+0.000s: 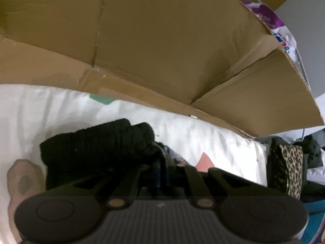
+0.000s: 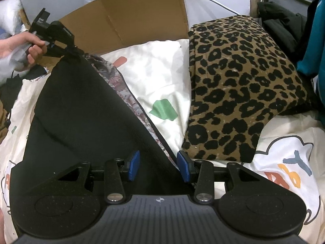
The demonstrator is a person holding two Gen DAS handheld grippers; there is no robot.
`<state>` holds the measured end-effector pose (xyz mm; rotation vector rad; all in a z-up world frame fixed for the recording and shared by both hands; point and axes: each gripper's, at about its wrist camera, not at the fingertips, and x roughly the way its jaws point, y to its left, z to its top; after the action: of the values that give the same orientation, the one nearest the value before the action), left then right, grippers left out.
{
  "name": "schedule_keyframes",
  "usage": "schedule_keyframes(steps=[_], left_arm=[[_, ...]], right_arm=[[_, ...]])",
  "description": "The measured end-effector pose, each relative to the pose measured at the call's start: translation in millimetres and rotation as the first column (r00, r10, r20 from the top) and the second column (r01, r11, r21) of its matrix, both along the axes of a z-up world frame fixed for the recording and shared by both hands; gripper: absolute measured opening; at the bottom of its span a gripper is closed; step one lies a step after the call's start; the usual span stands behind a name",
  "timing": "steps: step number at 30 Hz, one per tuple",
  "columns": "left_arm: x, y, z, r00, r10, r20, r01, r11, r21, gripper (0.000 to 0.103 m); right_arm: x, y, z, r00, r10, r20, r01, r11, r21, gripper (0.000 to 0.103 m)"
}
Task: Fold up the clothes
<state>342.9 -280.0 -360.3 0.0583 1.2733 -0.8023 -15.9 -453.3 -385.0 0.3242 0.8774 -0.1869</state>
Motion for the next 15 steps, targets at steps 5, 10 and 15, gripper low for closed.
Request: schedule_keyframes(steps=[5, 10, 15], left_arm=[[0, -7, 2, 1.0, 0.015, -0.003, -0.015, 1.0, -0.003, 0.003], [-1, -11, 11, 1.0, 0.012, -0.01, -0.012, 1.0, -0.023, 0.003], [-1, -14, 18, 1.0, 0.007, -0.015, -0.008, 0.999, -0.034, 0.003]], right_arm=[[4, -4, -11, 0.999, 0.0, -0.046, 0.0, 1.0, 0.004, 0.038], [5, -8, -21, 0.997, -0.002, -0.081, 0.003, 1.0, 0.011, 0.01], [8, -6, -22, 0.995, 0.016, -0.1, -0.017, 1.0, -0.008, 0.003]])
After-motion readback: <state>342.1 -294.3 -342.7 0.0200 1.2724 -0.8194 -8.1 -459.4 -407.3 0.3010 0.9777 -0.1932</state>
